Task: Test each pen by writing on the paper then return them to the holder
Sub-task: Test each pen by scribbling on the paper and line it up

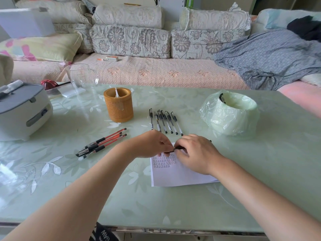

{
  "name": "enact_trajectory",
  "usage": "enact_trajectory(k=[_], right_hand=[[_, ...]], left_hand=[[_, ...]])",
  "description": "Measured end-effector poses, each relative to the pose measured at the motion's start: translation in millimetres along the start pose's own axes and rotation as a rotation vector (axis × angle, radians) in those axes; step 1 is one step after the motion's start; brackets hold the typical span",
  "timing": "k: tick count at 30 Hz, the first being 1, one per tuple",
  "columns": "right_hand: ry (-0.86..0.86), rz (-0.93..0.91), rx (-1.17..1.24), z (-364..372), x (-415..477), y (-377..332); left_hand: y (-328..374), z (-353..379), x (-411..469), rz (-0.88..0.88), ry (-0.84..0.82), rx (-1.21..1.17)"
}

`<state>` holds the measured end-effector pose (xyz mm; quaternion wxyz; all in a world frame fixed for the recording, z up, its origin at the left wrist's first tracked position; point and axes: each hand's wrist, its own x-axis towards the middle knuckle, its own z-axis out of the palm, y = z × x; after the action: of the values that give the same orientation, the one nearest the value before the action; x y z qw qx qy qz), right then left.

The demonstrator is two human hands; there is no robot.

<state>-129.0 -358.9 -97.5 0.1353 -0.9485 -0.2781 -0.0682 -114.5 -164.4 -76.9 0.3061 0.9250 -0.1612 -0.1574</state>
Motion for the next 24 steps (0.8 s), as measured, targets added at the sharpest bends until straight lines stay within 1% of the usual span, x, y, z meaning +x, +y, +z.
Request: enact_trajectory(k=[5,8,12,17,19,21,24], right_hand=[[-0.051,-0.026,-0.198,4.0,-5.3,-2.5],[-0.023,-0.049,-0.219,5.1,-7.7,-3.0],[-0.034,-0.024,-0.233,3.0,-8.1,-5.2],[-0.054,0.038,-0.169,10.5,-8.4,-4.1],[-0.069,0.047,-0.137,12.7,-6.9,-3.1],[-0.107,0.089,-0.054,11.9,-4.9,-2.2],[-0.109,0.13,0.183,11.3,-0.5,0.1]], left_hand=[[5.2,9.3,-4.6,-0.024,-0.119,-0.112],[7.4,11.5,-6.4,-0.018,-0.182,-0.208],[8.7,13.5,-6.3,-0.011,-0.198,-0.257],[7.3,18.1,-4.6,-0.043,-0.166,-0.227],[6.8,17.4,-2.7,-0.048,-0.128,-0.183],[5.7,15.2,0.1,-0.055,-0.062,-0.1],[-0.5,5.1,2.7,-0.067,0.101,-0.007]])
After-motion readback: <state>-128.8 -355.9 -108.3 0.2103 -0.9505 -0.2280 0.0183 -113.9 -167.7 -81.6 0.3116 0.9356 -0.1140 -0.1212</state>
